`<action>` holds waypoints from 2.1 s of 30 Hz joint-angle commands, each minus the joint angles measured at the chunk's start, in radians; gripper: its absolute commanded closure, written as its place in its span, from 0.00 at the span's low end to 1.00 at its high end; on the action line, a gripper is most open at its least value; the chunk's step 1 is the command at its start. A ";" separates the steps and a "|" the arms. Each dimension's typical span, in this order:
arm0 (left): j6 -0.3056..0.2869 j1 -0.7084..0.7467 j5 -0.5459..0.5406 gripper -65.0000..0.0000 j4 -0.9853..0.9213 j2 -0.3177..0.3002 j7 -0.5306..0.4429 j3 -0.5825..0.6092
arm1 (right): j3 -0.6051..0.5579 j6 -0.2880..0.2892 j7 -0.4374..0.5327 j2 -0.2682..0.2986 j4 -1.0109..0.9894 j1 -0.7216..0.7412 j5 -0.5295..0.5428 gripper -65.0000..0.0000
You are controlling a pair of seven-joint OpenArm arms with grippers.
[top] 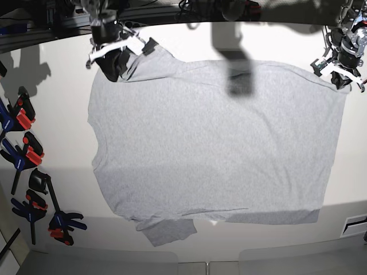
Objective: Fold the T-shirt properly
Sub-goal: 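Grasp the shirt shoulder corner with the right gripper, then lift the held shirt edge with both grippers toward the shirt middle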
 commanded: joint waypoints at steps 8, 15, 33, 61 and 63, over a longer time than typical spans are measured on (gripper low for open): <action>0.020 -0.109 0.005 1.00 0.012 -0.021 0.003 -0.011 | 0.004 0.046 0.018 -0.066 0.018 0.109 0.048 1.00; 0.019 -0.195 -0.278 1.00 0.012 -0.021 -0.003 -0.011 | 0.004 0.113 0.026 -0.159 0.018 0.230 0.148 1.00; 0.016 -0.291 -0.575 1.00 0.011 -0.005 -0.003 -0.011 | 0.005 0.152 0.068 -0.307 0.016 0.498 0.283 1.00; 0.016 -0.393 -0.575 1.00 -0.065 0.080 -0.006 -0.011 | 0.044 0.158 0.098 -0.319 0.014 0.553 0.283 1.00; 0.016 -0.405 -0.575 1.00 -0.068 0.080 -0.010 -0.011 | 0.044 0.159 0.102 -0.319 0.014 0.565 0.306 1.00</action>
